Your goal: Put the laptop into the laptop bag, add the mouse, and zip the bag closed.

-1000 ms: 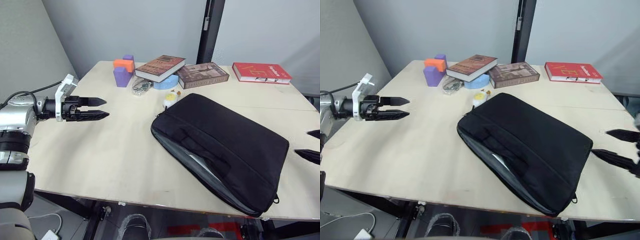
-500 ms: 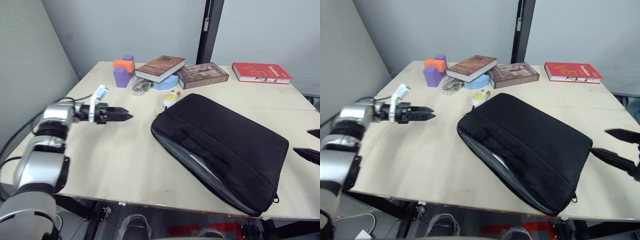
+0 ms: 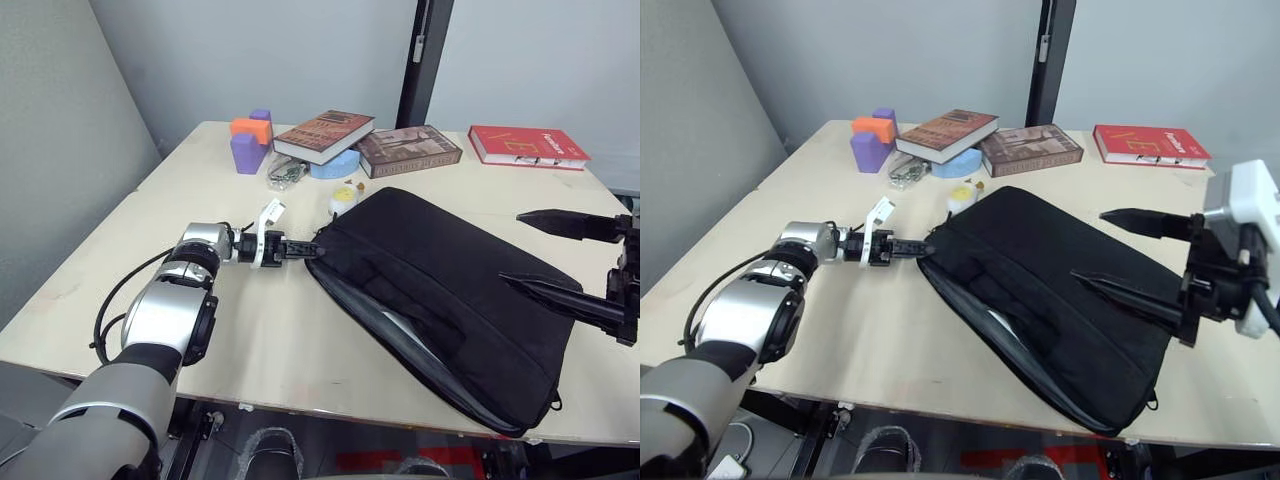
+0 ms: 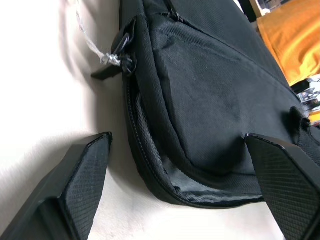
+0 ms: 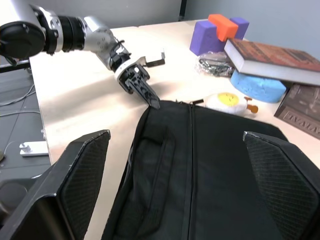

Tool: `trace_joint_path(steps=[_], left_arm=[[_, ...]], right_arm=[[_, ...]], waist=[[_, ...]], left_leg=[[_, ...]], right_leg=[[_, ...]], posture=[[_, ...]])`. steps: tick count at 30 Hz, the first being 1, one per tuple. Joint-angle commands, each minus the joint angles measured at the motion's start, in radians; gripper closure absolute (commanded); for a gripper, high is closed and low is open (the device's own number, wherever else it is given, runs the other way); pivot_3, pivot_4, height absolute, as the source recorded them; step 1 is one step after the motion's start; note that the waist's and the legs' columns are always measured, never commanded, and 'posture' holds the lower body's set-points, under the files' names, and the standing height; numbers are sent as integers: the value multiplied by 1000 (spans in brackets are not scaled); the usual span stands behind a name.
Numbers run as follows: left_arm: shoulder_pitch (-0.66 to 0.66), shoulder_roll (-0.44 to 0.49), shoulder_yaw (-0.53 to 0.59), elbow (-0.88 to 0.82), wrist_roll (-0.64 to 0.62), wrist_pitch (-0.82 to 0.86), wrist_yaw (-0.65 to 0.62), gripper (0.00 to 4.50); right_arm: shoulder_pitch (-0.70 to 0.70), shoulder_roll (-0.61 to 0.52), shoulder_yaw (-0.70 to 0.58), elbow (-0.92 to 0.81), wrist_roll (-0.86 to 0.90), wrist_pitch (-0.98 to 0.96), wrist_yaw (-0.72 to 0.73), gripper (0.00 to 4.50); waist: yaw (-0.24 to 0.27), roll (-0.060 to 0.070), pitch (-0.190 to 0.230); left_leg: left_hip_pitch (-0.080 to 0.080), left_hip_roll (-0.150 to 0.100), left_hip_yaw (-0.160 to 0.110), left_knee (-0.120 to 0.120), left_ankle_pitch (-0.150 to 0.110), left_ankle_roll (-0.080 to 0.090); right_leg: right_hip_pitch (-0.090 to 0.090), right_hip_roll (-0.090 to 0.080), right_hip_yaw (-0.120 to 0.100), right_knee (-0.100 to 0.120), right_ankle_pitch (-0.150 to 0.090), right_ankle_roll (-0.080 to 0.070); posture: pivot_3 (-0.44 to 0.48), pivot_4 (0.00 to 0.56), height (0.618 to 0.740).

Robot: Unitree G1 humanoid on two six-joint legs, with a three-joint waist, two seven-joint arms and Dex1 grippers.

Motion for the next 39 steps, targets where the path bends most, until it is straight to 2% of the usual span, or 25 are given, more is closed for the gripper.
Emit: trace_joint_path(steps=[1, 4, 8, 11, 13, 15, 20, 24, 30, 33, 39], left_arm=[[-11, -30, 12, 8, 27, -43, 0, 0], [-24, -48, 55, 12, 8, -41, 22, 809], [-41, -43, 119, 15, -11, -22, 56, 2243], [-27, -31, 106, -2, 19, -23, 23, 3204], [-21, -21, 103, -12, 25, -12, 2, 4018], [-19, -17, 103, -24, 26, 0, -5, 4471], [-9, -10, 105, -60, 23, 11, -17, 4471], [13, -4, 106, -77, 26, 7, -8, 4471], [29, 2, 106, -91, 26, 9, -11, 4471], [37, 6, 106, -92, 26, 10, -2, 4471], [42, 9, 108, -104, 17, 22, -19, 4471]], right_arm=[[40, -12, -70, 12, -10, 13, -2, 26], [104, 0, -85, 26, -65, 19, 45, 0], [216, 33, -90, 77, -178, 6, 131, 0], [333, 78, -72, 140, -279, -18, 219, 0], [414, 112, -34, 201, -344, -33, 261, 0], [474, 144, 12, 261, -386, -37, 284, 0], [563, 224, 131, 346, -445, -51, 321, 0], [581, 268, 237, 454, -510, -76, 321, 0], [558, 290, 276, 491, -507, -77, 329, 0], [457, 338, 320, 456, -424, -23, 263, 0], [366, 336, 408, 494, -447, -14, 215, 0]], waist=[[6, 0, 0], [13, -1, 0], [13, -1, 0], [13, -1, 0], [11, -1, 0], [8, -2, 1], [-6, -1, 1], [-12, -1, 1], [-17, -1, 1], [-21, -2, 1], [-17, -1, 1]], left_leg=[[0, 0, 0, 0, 0, 0], [0, -1, 0, 1, -1, 0], [-1, -2, 0, 1, -1, 0], [-1, -2, -1, 0, -1, 0], [-1, -2, -1, -2, -1, 0], [-1, -2, -1, -4, -1, 0], [-1, -2, -1, -6, -2, -1], [-1, -3, -1, -6, -3, -3], [-1, -3, 0, -7, -5, -6], [0, -3, -1, -7, -5, -6], [0, -3, -1, -7, -5, -6]], right_leg=[[0, 0, 0, 0, 0, 0], [1, -1, 0, 0, 0, 0], [1, -2, 0, -1, 0, 0], [1, -2, -1, -2, 0, 0], [0, -2, -2, -4, 0, 0], [0, -2, -2, -6, 0, 0], [0, -2, -3, -8, 0, 0], [1, -3, -3, -9, 0, 0], [1, -3, -2, -9, 0, 0], [2, -2, -3, -9, 0, 0], [2, -3, -2, -9, 0, 1]], posture=[[0, 150, 740], [0, 150, 740], [0, 150, 740], [0, 150, 740], [0, 150, 740], [0, 150, 740], [0, 150, 740], [0, 150, 740], [0, 150, 740], [0, 150, 740], [0, 150, 740]])
